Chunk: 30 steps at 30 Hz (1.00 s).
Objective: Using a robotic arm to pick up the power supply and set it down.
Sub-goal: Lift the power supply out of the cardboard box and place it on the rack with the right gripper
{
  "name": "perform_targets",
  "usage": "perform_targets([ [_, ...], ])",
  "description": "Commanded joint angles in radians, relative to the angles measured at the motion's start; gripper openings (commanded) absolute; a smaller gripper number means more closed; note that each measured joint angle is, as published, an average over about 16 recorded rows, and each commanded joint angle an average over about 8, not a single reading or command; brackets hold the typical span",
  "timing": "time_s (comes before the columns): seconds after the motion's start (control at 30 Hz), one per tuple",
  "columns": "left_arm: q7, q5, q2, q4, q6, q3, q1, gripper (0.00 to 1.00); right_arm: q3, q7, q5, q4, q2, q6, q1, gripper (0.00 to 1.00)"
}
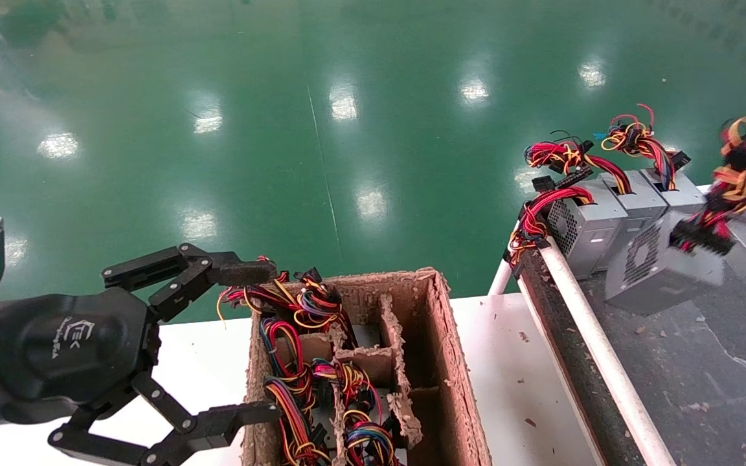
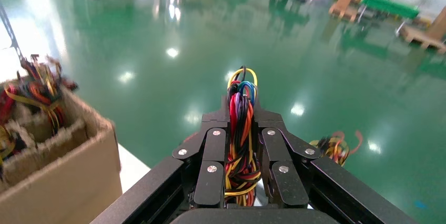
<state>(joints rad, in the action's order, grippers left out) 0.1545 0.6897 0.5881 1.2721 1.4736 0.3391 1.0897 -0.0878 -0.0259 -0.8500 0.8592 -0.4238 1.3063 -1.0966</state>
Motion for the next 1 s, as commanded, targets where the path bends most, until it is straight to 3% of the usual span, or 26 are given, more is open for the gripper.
perform_targets([
  [0.03,0.000,0.000,0.000,0.000,0.000,0.000,0.000,1.00,-0.025,0.004,-0.035,-0.015,-0.013,-0.010,-0.025,0.00],
  [0.5,0.000,0.000,0.000,0.000,0.000,0.000,0.000,1.00,-0.124,-0.029,-0.166,-0.149,-0.121,0.038,-0.238,0.00],
  [0.77,0.000,0.000,0.000,0.000,0.000,0.000,0.000,1.00,-0.150,-0.041,-0.196,-0.192,-0.138,0.077,-0.285,1.00],
  [1.0,0.000,0.000,0.000,0.000,0.000,0.001,0.000,1.00,-0.158,-0.042,-0.199,-0.229,-0.146,0.108,-0.299,1.00],
])
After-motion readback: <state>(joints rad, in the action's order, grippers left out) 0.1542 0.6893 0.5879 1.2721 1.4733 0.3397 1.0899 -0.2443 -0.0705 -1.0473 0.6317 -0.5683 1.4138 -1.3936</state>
